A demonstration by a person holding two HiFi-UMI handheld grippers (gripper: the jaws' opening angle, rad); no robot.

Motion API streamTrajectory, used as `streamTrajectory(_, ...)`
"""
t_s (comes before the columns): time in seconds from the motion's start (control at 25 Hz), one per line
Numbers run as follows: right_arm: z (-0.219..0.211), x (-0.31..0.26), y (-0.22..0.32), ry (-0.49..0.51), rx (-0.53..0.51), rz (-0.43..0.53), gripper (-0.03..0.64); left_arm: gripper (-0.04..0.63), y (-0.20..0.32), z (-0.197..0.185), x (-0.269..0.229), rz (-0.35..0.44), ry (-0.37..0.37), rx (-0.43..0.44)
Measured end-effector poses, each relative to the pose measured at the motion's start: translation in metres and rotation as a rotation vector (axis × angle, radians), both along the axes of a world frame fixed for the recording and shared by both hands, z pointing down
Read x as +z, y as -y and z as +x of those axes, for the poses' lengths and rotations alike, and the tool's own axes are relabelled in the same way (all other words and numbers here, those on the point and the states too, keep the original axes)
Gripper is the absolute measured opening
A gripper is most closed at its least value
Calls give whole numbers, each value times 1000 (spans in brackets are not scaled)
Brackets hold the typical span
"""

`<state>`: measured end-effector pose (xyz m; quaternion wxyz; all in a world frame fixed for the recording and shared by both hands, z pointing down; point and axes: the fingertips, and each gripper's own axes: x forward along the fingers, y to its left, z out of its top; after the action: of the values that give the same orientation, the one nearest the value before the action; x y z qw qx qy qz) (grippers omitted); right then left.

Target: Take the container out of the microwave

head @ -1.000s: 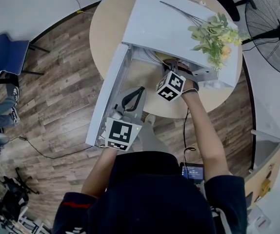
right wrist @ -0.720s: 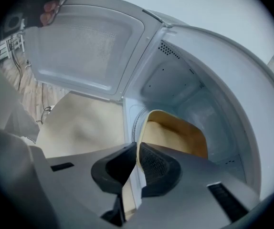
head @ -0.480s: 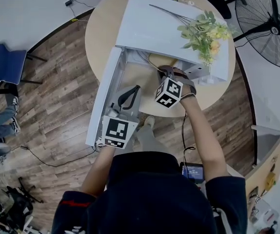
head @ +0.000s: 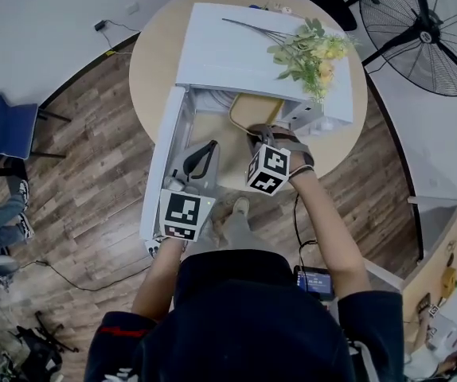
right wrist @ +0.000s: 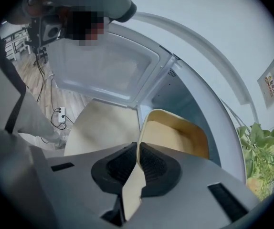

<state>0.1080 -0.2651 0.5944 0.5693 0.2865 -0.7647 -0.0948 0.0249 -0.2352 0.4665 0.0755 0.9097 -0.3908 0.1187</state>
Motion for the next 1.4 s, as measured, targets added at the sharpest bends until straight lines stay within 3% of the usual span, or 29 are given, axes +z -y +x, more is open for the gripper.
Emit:
streamTrajectory(0.6, -2, -36, -45, 10, -9, 38, 26, 15, -17, 7, -23, 55, -1, 50)
streamTrajectory(1.4, -9, -53, -97, 14, 27, 17, 26, 15, -45, 9, -47, 113, -4, 123)
